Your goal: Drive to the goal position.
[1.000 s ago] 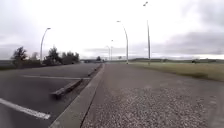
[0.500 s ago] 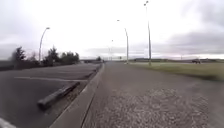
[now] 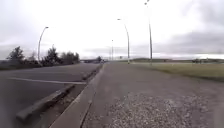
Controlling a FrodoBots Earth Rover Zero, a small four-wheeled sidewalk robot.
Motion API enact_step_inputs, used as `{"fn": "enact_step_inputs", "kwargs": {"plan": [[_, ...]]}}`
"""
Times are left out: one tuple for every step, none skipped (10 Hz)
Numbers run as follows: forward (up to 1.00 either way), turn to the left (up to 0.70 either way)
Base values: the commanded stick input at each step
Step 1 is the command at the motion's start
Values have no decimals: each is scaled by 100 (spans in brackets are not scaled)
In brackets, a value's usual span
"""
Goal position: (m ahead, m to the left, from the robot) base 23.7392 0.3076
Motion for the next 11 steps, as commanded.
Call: {"fn": "enact_step_inputs", "kwargs": {"plan": [[100, 0], [100, 0], [100, 0], [100, 0], [100, 0], [100, 0], [100, 0], [100, 0], [100, 0], [100, 0], [100, 0]]}}
